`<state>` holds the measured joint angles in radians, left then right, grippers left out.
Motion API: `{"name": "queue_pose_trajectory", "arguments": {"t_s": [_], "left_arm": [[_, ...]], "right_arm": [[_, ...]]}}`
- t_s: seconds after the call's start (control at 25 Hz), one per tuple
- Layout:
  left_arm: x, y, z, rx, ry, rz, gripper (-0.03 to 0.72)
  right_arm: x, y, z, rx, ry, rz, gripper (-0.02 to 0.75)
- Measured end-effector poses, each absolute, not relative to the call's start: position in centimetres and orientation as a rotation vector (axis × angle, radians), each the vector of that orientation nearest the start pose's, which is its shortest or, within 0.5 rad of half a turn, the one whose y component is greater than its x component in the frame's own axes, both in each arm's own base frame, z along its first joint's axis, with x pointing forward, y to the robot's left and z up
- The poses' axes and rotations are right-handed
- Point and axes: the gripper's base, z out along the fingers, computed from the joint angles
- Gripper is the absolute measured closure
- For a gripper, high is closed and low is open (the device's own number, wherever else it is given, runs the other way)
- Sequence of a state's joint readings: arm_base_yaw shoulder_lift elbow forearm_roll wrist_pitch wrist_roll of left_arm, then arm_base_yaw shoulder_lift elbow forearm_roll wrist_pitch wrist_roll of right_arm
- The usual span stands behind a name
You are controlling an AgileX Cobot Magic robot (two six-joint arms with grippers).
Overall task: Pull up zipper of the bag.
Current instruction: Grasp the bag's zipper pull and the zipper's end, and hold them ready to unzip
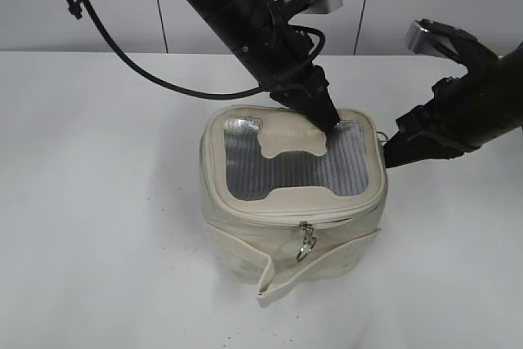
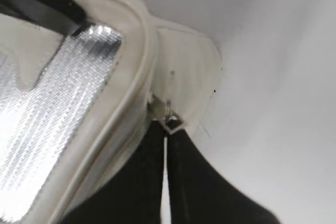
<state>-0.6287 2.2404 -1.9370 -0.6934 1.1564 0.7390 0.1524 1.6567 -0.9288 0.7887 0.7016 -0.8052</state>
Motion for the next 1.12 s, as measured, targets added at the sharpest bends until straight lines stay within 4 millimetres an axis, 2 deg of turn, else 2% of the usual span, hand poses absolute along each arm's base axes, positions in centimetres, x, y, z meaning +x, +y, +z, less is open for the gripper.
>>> {"name": "queue_pose_trajectory", "arguments": {"t_s": [0.36,0.52,0.84,1.12], "left_arm": [[35.5,-32.4,21.8,1.488,2.329,-0.931,0.643],[35.5,-32.4,21.8,1.459,2.353,-0.937,0.643],[35.5,-32.4,21.8,1.444,2.365,-0.938,0.644],[35.6,-32.4,21.8,1.438,2.368,-0.939,0.644]], "right_arm": [[27.7,8.3,20.0,-0.558,2.807,0.656,0.733],[27.1,8.1,21.1,-0.542,2.828,0.629,0.733],[24.5,10.0,22.7,-0.687,2.845,0.620,0.733],[20.9,12.2,23.4,-0.802,2.853,0.619,0.733]]}}
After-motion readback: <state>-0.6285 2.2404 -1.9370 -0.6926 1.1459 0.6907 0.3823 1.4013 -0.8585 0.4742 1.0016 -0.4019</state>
